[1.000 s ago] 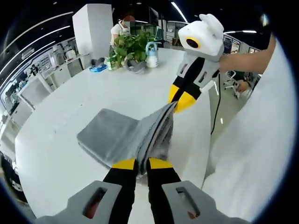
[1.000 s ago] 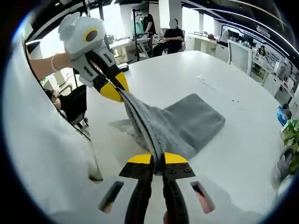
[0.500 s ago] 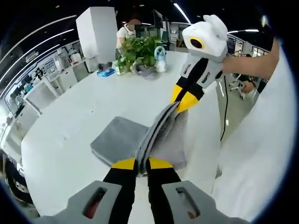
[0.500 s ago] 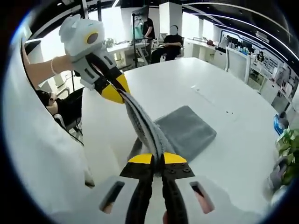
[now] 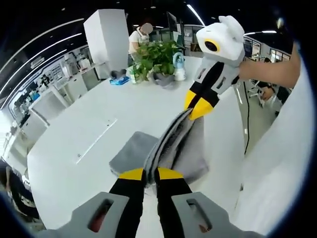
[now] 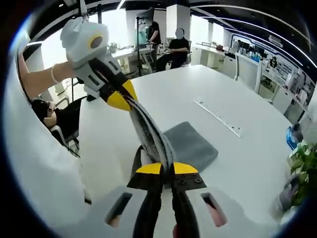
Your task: Fold the towel on the table until its edges align and the towel forms a compact rectangular stack.
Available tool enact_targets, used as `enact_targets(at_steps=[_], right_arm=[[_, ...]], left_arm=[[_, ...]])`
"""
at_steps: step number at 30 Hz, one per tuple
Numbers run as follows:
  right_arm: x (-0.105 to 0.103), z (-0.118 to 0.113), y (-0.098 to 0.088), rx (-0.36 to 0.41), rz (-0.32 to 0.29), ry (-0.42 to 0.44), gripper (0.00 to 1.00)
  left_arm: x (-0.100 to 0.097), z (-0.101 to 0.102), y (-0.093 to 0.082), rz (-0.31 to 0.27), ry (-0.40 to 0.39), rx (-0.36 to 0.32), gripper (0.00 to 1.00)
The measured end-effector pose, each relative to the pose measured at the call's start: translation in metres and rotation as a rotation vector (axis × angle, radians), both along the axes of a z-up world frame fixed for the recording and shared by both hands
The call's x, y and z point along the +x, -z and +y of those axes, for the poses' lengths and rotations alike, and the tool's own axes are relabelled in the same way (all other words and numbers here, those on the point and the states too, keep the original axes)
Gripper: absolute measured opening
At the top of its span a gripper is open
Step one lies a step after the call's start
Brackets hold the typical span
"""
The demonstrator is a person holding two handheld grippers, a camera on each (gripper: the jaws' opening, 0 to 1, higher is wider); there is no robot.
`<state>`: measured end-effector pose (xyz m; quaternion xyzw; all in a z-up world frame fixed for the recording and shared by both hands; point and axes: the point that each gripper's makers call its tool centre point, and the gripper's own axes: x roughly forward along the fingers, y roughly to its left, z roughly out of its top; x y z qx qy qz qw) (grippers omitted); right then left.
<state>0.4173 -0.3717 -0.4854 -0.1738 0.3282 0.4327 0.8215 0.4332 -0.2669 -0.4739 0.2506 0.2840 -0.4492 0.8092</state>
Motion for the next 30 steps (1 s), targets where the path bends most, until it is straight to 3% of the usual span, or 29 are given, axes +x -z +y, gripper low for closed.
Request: enact_targets(at_steps=[16,30], right_arm=[[0.055,-0.001,0.005,-0.001,0.028,0.057,0.03],[0.096,-0.003,0.035,-0.021,0.082,0.118,0.03]], left_arm=[[0.056,0.0,0.004,0.016,-0.025,-0.002,0.08],[0.097,-0.002,0.034,0.058,-0.088,0.0,0.09]])
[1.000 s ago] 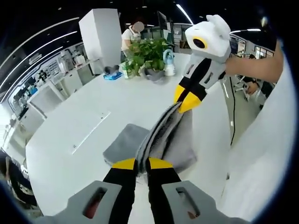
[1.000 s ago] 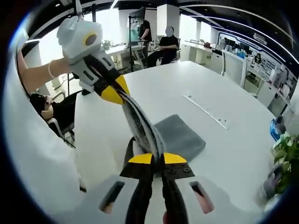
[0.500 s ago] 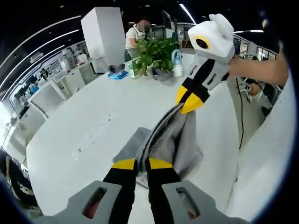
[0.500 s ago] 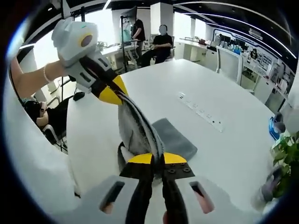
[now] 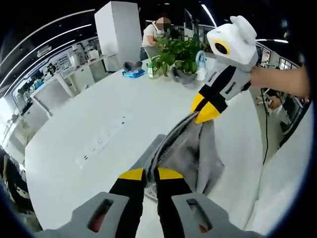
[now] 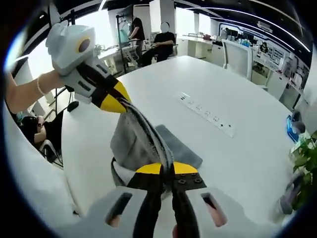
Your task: Fold the towel on the table until its edges align and the towel forms a compact rectangular stack.
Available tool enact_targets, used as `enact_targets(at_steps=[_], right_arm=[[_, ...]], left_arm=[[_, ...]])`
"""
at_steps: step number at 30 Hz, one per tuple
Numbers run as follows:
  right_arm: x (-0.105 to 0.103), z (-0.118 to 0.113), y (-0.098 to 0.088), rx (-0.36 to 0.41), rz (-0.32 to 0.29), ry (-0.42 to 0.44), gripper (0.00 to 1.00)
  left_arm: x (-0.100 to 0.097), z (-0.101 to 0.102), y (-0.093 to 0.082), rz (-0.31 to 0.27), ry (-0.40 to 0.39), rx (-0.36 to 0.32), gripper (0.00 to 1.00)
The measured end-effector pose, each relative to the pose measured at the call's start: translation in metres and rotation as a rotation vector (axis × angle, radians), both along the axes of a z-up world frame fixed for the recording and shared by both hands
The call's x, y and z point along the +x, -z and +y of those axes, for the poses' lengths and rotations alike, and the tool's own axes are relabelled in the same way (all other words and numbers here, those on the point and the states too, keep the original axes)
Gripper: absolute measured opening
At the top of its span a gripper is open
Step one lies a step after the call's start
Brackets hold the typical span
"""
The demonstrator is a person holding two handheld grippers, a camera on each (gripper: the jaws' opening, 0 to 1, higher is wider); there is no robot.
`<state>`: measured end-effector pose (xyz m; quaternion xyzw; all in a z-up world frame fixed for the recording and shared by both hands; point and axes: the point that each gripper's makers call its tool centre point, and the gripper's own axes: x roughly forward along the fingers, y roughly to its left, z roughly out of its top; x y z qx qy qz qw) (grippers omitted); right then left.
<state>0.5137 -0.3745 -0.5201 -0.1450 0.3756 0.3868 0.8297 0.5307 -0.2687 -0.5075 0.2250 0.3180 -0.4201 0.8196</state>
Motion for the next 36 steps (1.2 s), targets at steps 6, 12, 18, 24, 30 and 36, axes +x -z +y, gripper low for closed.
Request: enact_targets(at_steps=[6,12,18,24,30,36], right_arm=[[0.015,-0.001,0.02,-0.017,0.031,0.024,0.03],[0.025,0.0,0.036,-0.028,0.057,0.035,0.03],[0.032,-0.002,0.056,-0.039,0.097,0.04,0.03],[0.039,-0.005,0.07,-0.033,0.131,0.062,0.03],[0.044,-0.005,0.083,-0.028,0.159,0.074,0.03],[0.048,-0.006,0.092,-0.035,0.166,0.078,0.04]], left_arm=[[0.012,0.001,0.021,0.045,-0.024,0.003,0.09],[0.022,0.003,0.04,0.09,-0.051,-0.004,0.09],[0.026,0.002,0.06,0.123,-0.053,0.006,0.09],[0.033,0.0,0.076,0.143,-0.058,0.009,0.09],[0.036,0.0,0.09,0.159,-0.072,0.015,0.09],[0.039,0.0,0.099,0.162,-0.079,0.014,0.09]])
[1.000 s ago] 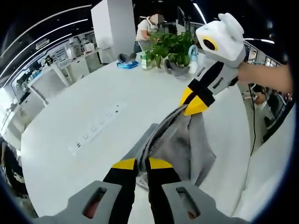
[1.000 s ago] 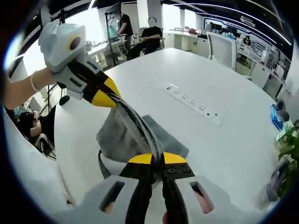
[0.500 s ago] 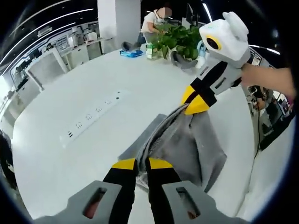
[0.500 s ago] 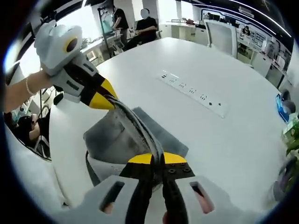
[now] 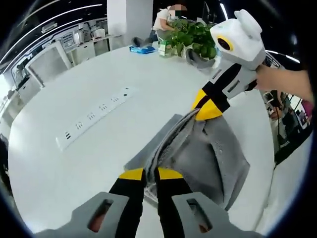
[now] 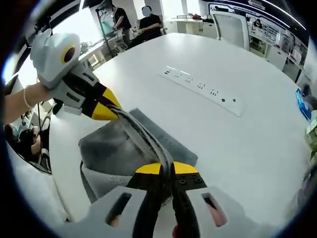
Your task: Fold the towel on the table until its edges align and the towel forms a compact rectangular stack.
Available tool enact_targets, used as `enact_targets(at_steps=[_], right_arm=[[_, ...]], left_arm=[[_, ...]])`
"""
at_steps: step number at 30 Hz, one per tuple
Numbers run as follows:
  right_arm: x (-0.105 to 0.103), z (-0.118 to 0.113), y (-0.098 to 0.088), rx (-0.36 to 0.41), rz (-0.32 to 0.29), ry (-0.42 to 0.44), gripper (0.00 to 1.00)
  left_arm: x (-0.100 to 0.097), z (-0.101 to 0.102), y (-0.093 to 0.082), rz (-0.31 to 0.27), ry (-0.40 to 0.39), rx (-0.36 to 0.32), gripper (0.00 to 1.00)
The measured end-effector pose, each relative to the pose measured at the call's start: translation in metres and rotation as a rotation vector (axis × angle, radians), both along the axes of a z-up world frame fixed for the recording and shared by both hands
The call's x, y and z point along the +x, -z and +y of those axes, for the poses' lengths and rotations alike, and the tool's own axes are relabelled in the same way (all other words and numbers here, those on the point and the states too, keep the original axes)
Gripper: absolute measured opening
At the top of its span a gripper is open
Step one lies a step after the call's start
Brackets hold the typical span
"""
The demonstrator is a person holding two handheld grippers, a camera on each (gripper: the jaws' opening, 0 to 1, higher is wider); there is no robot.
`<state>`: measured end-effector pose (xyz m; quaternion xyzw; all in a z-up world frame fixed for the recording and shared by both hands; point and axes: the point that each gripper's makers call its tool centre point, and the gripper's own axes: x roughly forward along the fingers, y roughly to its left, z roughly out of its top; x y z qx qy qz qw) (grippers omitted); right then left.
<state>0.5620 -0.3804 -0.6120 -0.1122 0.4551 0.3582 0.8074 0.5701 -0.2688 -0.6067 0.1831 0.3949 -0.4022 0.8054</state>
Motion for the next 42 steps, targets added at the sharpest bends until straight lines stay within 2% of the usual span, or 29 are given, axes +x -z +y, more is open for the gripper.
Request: enact_targets(at_steps=[9,17,25,31,42], right_arm=[[0.006,0.0,0.013,-0.028,-0.003,-0.002,0.04],[0.009,-0.003,0.018,-0.039,-0.01,0.001,0.07],[0.009,-0.007,0.003,0.01,-0.033,0.035,0.14],[0.001,-0.011,-0.01,0.007,-0.065,0.043,0.13],[-0.03,-0.018,-0.031,0.018,-0.1,0.048,0.14]], left_arm=[[0.005,0.003,0.015,0.016,-0.018,0.021,0.1],[0.006,0.012,0.021,0.039,-0.076,0.01,0.11],[-0.002,0.024,0.012,0.024,-0.098,0.026,0.11],[-0.016,0.029,0.002,0.008,-0.108,0.027,0.11],[-0.048,0.018,-0.017,-0.057,-0.071,0.019,0.11]])
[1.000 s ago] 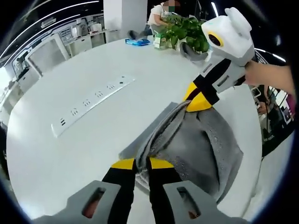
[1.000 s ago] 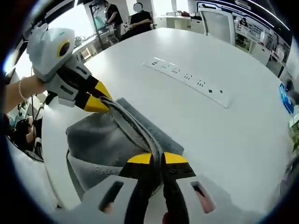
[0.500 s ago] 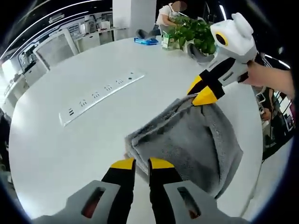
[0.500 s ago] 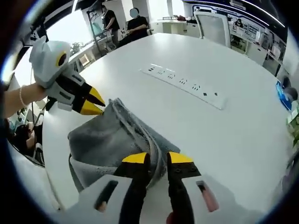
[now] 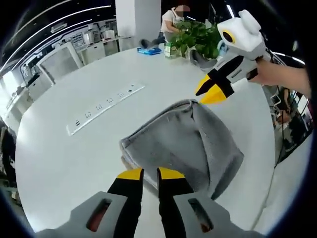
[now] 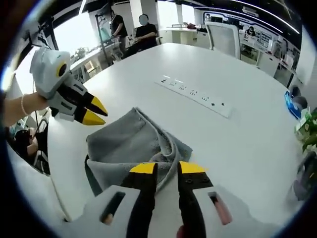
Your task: Fold the towel on the table until its edges align and the towel forms a compact rectangular stack.
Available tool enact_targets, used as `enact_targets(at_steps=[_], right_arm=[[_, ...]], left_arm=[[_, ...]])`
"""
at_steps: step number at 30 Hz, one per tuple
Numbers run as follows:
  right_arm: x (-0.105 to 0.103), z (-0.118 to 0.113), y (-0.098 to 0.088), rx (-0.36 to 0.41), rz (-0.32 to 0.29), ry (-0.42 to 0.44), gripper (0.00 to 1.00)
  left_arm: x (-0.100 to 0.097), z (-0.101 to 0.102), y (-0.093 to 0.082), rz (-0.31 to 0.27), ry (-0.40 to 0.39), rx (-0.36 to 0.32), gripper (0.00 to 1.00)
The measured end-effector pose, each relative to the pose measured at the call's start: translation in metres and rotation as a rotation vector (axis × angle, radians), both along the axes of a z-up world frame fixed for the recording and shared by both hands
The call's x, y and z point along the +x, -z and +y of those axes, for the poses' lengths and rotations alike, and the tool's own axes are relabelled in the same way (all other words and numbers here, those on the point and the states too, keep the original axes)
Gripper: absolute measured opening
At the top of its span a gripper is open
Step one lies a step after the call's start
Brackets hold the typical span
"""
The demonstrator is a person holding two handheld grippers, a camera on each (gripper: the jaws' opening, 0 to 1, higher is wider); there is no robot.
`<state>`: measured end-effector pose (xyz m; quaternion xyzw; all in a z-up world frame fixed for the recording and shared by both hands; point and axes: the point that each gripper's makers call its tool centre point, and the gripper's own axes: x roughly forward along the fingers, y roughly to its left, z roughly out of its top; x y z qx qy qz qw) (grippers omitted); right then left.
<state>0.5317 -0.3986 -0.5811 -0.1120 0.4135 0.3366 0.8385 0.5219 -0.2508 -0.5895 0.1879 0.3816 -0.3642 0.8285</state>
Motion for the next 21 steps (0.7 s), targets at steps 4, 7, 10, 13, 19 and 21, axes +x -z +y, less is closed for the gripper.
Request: enact_targets(at_steps=[4,7,10,13,19,21], right_arm=[[-0.015,-0.002,-0.003,0.004,-0.005,-0.001,0.15],[-0.025,-0.003,-0.003,0.01,-0.007,0.0,0.15],[-0.034,-0.003,-0.003,0.014,-0.006,-0.001,0.15],[-0.046,-0.003,0.001,0.022,0.003,-0.002,0.15],[-0.065,-0.001,0.009,0.031,0.026,0.001,0.16],[-0.071,-0.001,0.012,0.033,0.033,0.002,0.16]], left_arm=[[-0.01,-0.007,-0.008,-0.022,0.012,-0.021,0.11],[-0.018,-0.012,-0.01,-0.027,0.024,-0.022,0.12],[-0.025,-0.017,-0.011,-0.042,0.038,-0.031,0.12],[-0.038,-0.023,-0.011,-0.049,0.065,-0.035,0.14],[-0.057,-0.033,-0.005,-0.041,0.099,-0.033,0.17],[-0.064,-0.038,-0.003,-0.04,0.112,-0.035,0.17]])
